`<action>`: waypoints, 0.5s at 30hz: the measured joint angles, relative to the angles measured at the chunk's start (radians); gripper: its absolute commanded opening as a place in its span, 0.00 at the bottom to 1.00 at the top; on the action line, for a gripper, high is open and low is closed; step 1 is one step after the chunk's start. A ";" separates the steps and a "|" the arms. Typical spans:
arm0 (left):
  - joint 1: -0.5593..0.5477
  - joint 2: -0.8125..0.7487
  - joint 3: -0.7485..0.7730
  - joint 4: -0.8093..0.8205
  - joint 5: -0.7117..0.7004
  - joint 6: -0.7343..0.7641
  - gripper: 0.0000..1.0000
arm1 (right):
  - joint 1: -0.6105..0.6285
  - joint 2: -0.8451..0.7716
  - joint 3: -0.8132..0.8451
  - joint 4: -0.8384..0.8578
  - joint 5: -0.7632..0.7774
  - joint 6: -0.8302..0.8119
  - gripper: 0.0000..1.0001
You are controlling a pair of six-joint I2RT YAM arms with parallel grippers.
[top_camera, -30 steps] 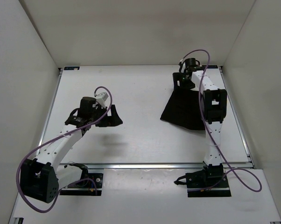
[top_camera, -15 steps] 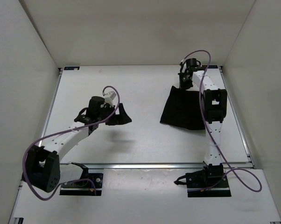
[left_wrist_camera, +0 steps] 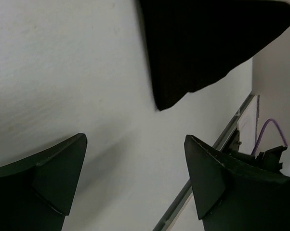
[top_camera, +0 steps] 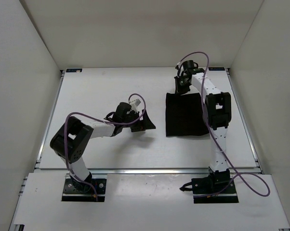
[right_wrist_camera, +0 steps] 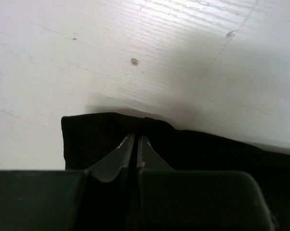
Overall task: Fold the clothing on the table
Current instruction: Flatten the skirt out
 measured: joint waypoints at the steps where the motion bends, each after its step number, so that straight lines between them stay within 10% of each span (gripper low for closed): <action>1: -0.007 0.024 0.014 0.028 0.000 -0.019 0.92 | -0.006 -0.009 -0.002 -0.001 -0.011 0.006 0.00; 15: -0.157 0.312 0.213 0.248 0.000 -0.178 0.81 | -0.088 -0.025 -0.003 0.000 -0.110 0.039 0.00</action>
